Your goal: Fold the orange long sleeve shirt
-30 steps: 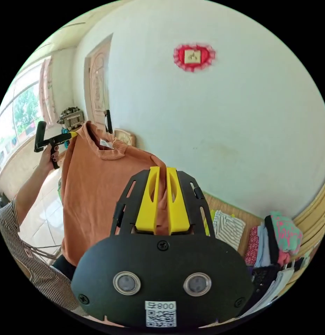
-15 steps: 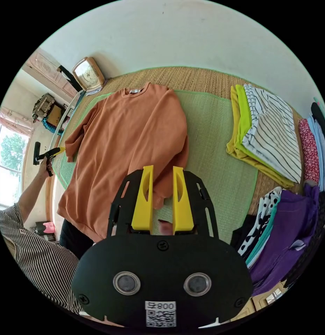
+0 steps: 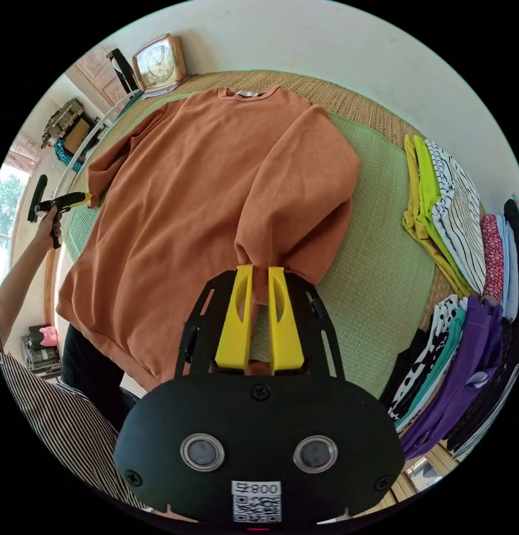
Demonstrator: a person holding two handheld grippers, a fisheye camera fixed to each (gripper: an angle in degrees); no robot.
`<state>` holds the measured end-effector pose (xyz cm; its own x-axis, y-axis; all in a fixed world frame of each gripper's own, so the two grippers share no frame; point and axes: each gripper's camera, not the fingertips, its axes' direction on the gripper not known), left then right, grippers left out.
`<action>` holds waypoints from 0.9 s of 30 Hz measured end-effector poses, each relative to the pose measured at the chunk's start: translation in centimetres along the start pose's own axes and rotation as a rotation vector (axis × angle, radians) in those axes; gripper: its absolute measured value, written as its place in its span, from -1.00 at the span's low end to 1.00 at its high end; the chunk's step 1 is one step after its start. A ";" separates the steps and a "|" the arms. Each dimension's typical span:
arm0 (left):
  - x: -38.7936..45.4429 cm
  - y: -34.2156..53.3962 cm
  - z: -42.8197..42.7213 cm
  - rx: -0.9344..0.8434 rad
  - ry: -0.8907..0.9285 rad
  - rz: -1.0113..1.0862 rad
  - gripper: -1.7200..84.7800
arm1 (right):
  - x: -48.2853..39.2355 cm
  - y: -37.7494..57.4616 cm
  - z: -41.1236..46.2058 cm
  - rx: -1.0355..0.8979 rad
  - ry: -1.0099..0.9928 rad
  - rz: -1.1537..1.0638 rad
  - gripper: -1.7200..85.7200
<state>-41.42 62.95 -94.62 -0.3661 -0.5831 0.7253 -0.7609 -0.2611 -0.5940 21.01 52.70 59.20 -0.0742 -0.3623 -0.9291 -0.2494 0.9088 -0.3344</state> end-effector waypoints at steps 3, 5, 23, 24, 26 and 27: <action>-0.3 -0.4 -2.6 0.086 -0.021 0.016 -0.88 | 2.9 0.2 -4.1 0.085 -0.054 0.017 -0.86; -1.3 -1.1 -6.6 0.213 -0.067 0.017 -0.90 | 6.0 0.3 -8.0 0.150 -0.070 0.038 -0.86; -10.3 12.3 3.3 0.109 0.352 -0.143 -0.78 | 23.3 14.5 -4.0 0.208 -0.415 0.454 -0.83; -10.4 13.2 4.1 0.087 0.382 -0.146 -0.78 | 21.1 16.1 -1.6 0.147 -0.441 0.431 -0.83; -10.8 16.5 6.4 0.030 0.463 -0.178 -0.74 | 18.2 18.6 1.6 0.052 -0.463 0.397 -0.81; -10.9 17.2 6.9 0.013 0.475 -0.182 -0.73 | 16.5 20.2 3.3 0.002 -0.464 0.382 -0.80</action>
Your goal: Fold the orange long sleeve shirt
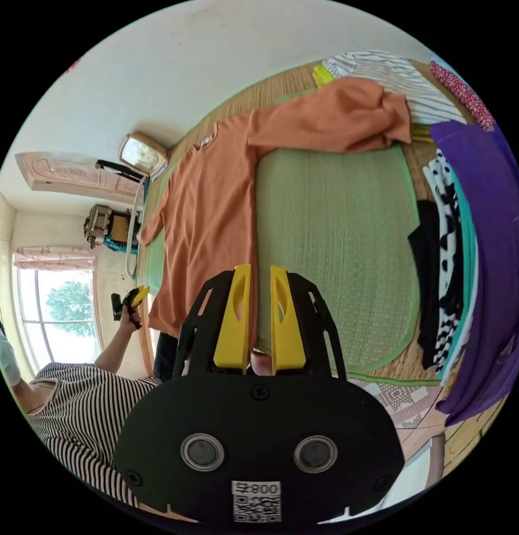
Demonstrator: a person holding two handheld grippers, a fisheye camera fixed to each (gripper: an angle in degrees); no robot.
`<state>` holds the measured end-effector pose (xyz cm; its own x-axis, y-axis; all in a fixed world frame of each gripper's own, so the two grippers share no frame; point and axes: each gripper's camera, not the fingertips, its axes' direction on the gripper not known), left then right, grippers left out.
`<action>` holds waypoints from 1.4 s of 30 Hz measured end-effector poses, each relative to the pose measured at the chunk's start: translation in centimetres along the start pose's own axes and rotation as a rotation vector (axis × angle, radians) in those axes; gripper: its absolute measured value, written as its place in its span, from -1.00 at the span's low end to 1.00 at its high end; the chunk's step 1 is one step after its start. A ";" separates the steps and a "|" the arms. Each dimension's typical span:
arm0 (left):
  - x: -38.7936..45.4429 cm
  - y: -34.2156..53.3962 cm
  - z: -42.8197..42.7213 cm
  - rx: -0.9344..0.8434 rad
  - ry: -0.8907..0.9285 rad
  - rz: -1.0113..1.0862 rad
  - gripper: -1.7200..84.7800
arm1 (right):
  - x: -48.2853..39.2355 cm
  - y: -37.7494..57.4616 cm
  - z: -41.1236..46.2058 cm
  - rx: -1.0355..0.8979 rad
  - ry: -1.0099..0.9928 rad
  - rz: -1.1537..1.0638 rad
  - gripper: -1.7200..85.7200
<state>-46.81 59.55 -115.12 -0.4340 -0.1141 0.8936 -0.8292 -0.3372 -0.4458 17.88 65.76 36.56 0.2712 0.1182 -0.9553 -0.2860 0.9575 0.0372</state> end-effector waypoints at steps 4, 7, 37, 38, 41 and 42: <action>-2.5 3.4 0.8 -0.063 0.011 -0.036 -0.67 | 1.2 6.2 4.2 -0.083 -0.054 0.045 -0.78; -3.7 4.5 1.4 -0.103 0.045 -0.039 -0.66 | 1.8 9.5 6.3 -0.138 -0.037 0.055 -0.76; -2.0 6.5 0.1 -0.091 0.181 0.149 -0.83 | 1.3 20.1 5.3 -0.132 -0.125 -0.124 -0.94; -2.7 6.6 0.5 -0.102 0.161 0.112 -0.83 | 1.5 20.3 5.7 -0.142 -0.115 -0.118 -0.94; -4.4 6.8 1.3 -0.082 0.224 0.011 -0.81 | 3.0 20.4 8.1 -0.167 -0.160 -0.049 -0.94; -4.6 6.9 1.3 -0.066 0.244 -0.003 -0.80 | 3.4 20.5 8.9 -0.171 -0.175 -0.024 -0.94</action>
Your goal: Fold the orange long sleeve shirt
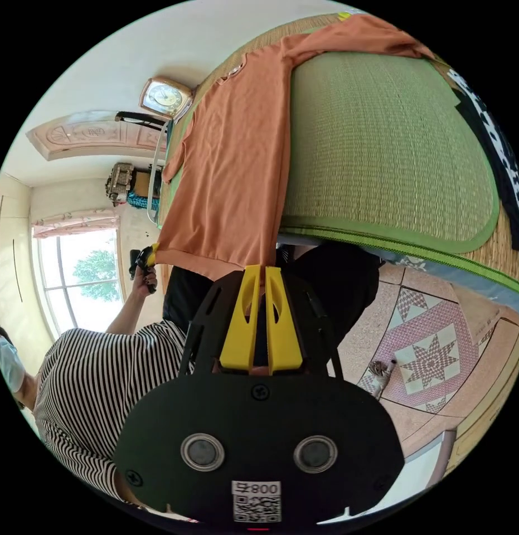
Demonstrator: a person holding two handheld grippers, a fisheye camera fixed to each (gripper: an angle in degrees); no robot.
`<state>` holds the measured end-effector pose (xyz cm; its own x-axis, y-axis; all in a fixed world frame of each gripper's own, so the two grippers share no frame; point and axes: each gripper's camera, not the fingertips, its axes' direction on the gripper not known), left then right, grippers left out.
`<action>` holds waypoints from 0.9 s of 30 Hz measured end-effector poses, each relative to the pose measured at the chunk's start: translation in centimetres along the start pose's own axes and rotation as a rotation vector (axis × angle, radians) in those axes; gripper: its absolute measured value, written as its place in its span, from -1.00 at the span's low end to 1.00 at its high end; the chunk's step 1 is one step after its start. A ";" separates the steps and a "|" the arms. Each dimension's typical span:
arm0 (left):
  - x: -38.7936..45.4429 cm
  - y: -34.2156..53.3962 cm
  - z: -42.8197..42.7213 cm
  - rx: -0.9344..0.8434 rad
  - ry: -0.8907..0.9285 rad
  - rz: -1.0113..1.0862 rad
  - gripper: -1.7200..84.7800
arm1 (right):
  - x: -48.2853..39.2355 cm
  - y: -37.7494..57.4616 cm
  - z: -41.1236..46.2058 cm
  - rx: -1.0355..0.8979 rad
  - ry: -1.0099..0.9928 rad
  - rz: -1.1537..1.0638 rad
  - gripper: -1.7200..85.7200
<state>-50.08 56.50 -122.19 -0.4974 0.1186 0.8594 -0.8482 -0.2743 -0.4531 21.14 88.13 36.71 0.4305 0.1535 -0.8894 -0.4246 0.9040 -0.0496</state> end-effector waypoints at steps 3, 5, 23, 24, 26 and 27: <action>0.5 0.1 -0.5 0.056 0.017 -0.003 -0.81 | 0.2 0.2 0.7 0.017 -0.016 0.017 -0.94; 1.7 -0.3 -1.0 0.076 -0.016 0.017 -0.82 | 0.4 0.4 0.7 0.029 -0.010 0.026 -0.94; 17.1 -12.8 17.4 -0.344 -0.586 0.357 -0.95 | -10.2 -6.9 6.2 0.149 0.443 -0.164 -0.96; 16.8 -13.0 18.1 -0.373 -0.609 0.344 -0.95 | -11.0 -7.9 7.8 0.101 0.459 -0.192 -0.96; 16.8 -13.8 19.1 -0.382 -0.608 0.300 -0.95 | -11.2 -9.3 10.6 0.007 0.505 -0.203 -0.96; 16.9 -14.0 19.1 -0.374 -0.592 0.284 -0.95 | -11.0 -9.8 12.4 -0.044 0.557 -0.206 -0.96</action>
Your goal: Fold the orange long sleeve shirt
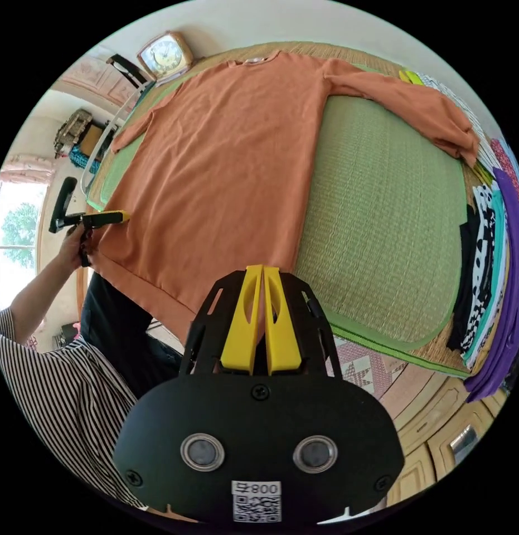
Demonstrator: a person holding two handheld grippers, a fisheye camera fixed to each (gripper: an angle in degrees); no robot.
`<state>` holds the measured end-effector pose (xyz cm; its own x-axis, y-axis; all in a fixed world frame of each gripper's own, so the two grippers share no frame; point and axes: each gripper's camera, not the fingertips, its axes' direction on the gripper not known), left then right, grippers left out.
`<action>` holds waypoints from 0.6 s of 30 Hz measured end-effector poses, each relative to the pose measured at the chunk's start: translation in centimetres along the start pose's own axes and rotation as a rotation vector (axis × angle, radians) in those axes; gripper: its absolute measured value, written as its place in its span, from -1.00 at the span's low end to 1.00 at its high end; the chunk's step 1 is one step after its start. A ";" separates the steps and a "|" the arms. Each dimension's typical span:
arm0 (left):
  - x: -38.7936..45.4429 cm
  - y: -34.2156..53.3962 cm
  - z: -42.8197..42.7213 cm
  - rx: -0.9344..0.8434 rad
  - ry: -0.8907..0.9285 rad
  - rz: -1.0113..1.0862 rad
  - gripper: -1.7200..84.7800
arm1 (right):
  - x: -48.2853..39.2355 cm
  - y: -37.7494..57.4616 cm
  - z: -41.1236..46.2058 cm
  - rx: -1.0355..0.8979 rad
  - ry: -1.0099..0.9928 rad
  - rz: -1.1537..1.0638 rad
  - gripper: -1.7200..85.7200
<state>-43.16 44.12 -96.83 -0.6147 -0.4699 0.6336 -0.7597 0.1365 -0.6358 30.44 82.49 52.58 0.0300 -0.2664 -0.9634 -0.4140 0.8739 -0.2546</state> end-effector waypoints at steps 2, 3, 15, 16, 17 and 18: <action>0.5 -0.8 -1.1 0.033 0.052 -0.011 -0.95 | -0.6 -0.2 0.0 0.033 -0.005 -0.025 -0.96; 0.7 -1.0 -1.5 0.052 0.060 -0.005 -0.95 | -0.6 -0.4 0.1 0.030 -0.030 -0.021 -0.96; 2.3 -18.7 -10.7 0.300 -0.005 0.068 -0.95 | 0.9 -21.5 -10.1 0.329 0.074 -0.079 -0.96; 2.4 -20.9 -11.4 0.322 -0.018 0.062 -0.95 | 0.9 -25.0 -10.4 0.343 0.101 -0.084 -0.96; 2.3 -23.0 -12.0 0.338 -0.023 0.057 -0.96 | 0.8 -26.6 -10.3 0.340 0.108 -0.090 -0.96; 2.3 -24.1 -12.2 0.344 -0.026 0.054 -0.96 | 0.7 -29.7 -9.9 0.325 0.123 -0.101 -0.96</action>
<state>-28.88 50.43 -74.69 -0.6430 -0.4924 0.5866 -0.6076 -0.1383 -0.7821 33.78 52.35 60.27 -0.0617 -0.3872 -0.9199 -0.1028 0.9192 -0.3801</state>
